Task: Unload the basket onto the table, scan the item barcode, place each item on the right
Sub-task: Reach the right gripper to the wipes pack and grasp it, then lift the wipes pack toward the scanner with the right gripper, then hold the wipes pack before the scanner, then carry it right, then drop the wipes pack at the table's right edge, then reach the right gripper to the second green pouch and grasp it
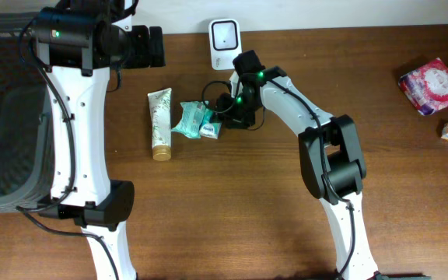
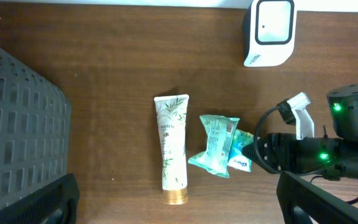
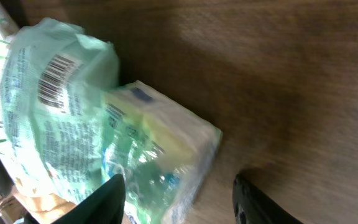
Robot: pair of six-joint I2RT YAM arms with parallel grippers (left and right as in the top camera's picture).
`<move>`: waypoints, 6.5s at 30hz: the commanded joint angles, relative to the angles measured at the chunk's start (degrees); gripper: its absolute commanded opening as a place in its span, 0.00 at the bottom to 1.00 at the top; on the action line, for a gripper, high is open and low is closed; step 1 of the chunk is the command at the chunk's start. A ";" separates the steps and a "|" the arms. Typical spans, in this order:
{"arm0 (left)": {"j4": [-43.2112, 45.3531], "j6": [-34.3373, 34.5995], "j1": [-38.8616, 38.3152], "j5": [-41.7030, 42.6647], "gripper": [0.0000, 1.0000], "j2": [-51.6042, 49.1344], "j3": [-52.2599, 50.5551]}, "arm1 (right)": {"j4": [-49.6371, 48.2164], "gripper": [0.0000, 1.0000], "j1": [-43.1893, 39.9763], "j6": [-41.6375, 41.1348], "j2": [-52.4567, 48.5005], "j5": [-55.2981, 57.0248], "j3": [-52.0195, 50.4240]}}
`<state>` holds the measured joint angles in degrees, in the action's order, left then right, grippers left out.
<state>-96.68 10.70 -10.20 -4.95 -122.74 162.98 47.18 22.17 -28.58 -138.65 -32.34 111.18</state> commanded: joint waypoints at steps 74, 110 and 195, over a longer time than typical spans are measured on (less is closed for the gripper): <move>-0.04 -0.28 0.24 -0.02 0.99 0.24 -0.02 | 38.51 0.04 -17.31 56.33 13.66 -21.11 20.72; -0.04 -0.28 0.24 -0.02 0.99 0.24 -0.02 | -26.47 0.04 -1.18 65.37 -3.21 33.77 20.63; -0.04 -0.26 0.24 -0.02 0.99 0.24 -0.02 | -1.75 0.98 5.64 -1.97 -6.19 -0.13 11.87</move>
<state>-96.68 10.70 -10.20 -4.95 -122.74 162.98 45.74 26.83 -28.91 -143.00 -33.04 123.59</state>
